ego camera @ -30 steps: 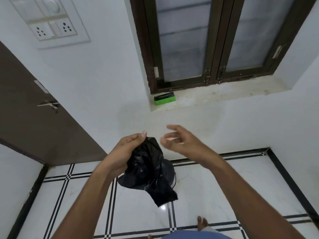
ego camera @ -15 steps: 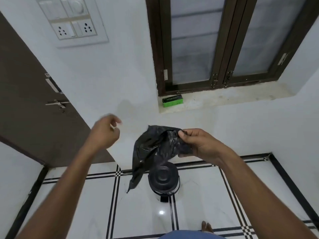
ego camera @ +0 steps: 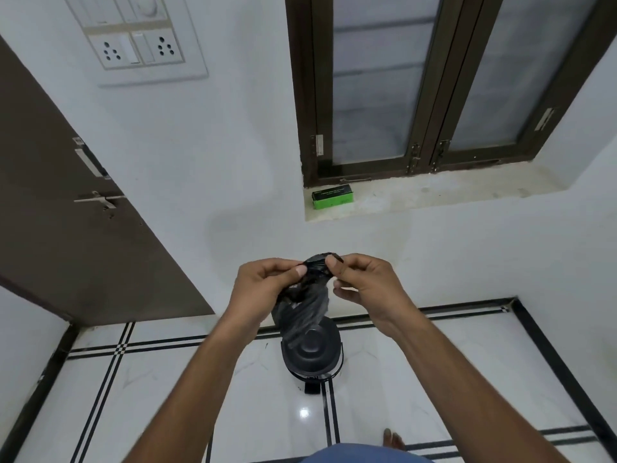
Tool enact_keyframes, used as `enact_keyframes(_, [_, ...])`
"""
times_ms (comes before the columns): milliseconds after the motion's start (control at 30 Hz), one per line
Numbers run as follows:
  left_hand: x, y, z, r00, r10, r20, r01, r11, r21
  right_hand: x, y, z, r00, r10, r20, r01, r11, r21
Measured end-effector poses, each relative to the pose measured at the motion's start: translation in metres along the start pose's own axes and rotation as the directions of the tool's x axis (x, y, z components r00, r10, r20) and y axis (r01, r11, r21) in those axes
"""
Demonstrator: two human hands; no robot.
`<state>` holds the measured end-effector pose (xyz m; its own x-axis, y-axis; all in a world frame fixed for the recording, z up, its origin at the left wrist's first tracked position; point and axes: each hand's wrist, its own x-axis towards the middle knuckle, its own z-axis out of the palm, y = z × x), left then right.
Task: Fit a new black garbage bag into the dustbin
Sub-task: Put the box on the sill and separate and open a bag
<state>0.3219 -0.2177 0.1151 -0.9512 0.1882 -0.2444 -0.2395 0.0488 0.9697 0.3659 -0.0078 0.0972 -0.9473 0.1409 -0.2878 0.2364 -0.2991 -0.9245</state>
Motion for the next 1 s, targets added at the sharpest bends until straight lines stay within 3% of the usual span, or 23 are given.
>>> enact_keyframes(167, [0.006,-0.016,0.005,0.980,-0.198,0.016,0.187,0.896,-0.402,0.009,0.003,-0.010,0.992,0.127,-0.004,-0.125,0.978,0.170])
enact_keyframes(267, [0.016,-0.024,-0.006,0.963,-0.270,-0.007,0.181,0.665,-0.725,0.014,-0.003,-0.027,0.984,0.175,0.016,-0.166,0.897,0.410])
enact_keyframes(333, [0.019,-0.026,-0.013,0.971,-0.239,0.010,0.157,0.608,-0.778,0.015,-0.007,-0.037,0.980,0.197,0.027,-0.175,0.792,0.585])
enact_keyframes(433, [0.013,-0.025,-0.013,0.978,-0.164,0.131,0.209,0.725,-0.656,0.019,-0.008,-0.046,0.974,0.227,-0.004,-0.169,0.734,0.658])
enact_keyframes(467, [0.012,-0.025,-0.015,0.969,-0.167,0.180,0.239,0.814,-0.529,0.021,-0.008,-0.048,0.971,0.239,-0.013,-0.170,0.727,0.665])
enact_keyframes(533, [0.006,-0.023,-0.018,0.950,-0.197,0.241,0.219,0.973,-0.069,0.025,-0.009,-0.053,0.965,0.263,-0.020,-0.181,0.714,0.676])
enact_keyframes(567, [0.004,-0.021,-0.019,0.946,-0.206,0.249,0.179,0.976,0.127,0.026,-0.011,-0.056,0.961,0.275,-0.029,-0.190,0.733,0.654])
enact_keyframes(633, [0.005,-0.021,-0.024,0.967,-0.194,0.167,0.153,0.962,0.227,0.028,-0.015,-0.067,0.957,0.287,-0.034,-0.223,0.810,0.543])
enact_keyframes(767, [0.018,-0.023,-0.041,0.986,-0.147,-0.082,0.153,0.986,0.073,0.026,-0.024,-0.084,0.957,0.286,-0.046,-0.255,0.906,0.337])
enact_keyframes(867, [0.020,-0.015,-0.040,0.980,-0.181,-0.079,0.161,0.965,-0.205,0.024,-0.022,-0.089,0.955,0.285,-0.086,-0.263,0.943,0.203])
enact_keyframes(933, [0.017,-0.010,-0.030,0.983,-0.177,-0.054,0.154,0.946,-0.285,0.024,-0.017,-0.089,0.959,0.198,-0.202,-0.223,0.969,-0.110])
enact_keyframes(1000, [0.015,-0.009,-0.017,0.985,-0.163,-0.056,0.145,0.961,-0.237,0.021,-0.015,-0.085,0.970,-0.021,-0.242,-0.118,0.830,-0.546])
